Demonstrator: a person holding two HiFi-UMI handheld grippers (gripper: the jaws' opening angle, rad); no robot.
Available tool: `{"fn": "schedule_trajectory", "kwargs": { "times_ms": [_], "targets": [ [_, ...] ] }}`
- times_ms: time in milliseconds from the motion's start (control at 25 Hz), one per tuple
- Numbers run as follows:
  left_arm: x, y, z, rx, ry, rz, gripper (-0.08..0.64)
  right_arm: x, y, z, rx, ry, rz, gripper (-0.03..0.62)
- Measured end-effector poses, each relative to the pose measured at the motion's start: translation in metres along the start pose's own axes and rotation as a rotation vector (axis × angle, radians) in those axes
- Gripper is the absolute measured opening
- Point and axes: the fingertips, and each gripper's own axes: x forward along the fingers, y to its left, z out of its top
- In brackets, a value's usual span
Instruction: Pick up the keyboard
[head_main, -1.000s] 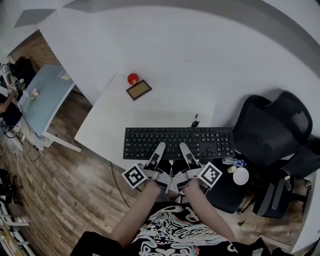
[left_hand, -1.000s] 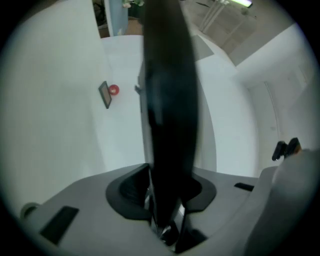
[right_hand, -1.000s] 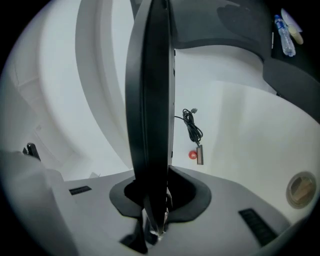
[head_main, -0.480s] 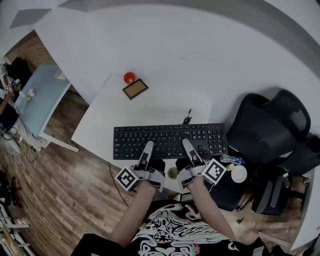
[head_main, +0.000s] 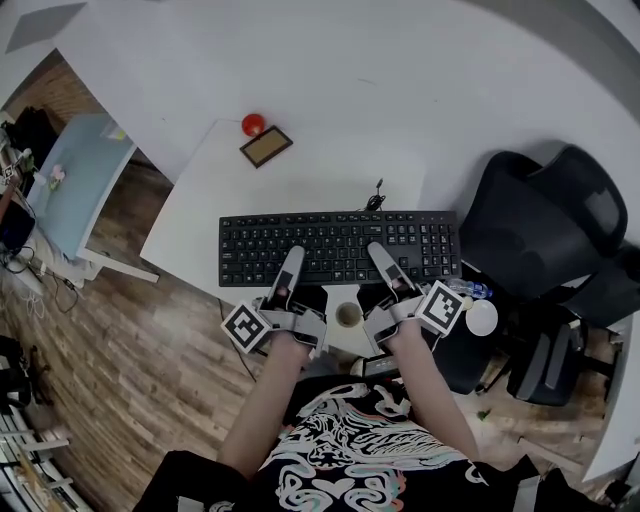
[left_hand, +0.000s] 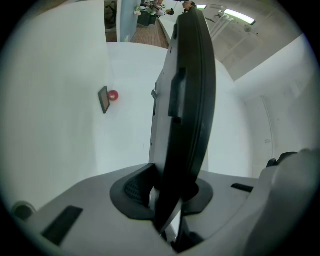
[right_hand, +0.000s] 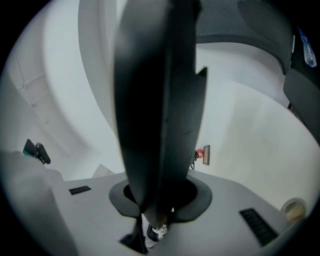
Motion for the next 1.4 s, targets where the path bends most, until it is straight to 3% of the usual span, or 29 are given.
{"fn": "schedule_trajectory", "kwargs": {
  "times_ms": [1400],
  "targets": [
    [0.0019,-0.0010,0.0008,0.001,0.008,0.002,0.080,0.0020,0.0017,-0.0012,0.011,0.014,0.008,0.089]
  ]
}}
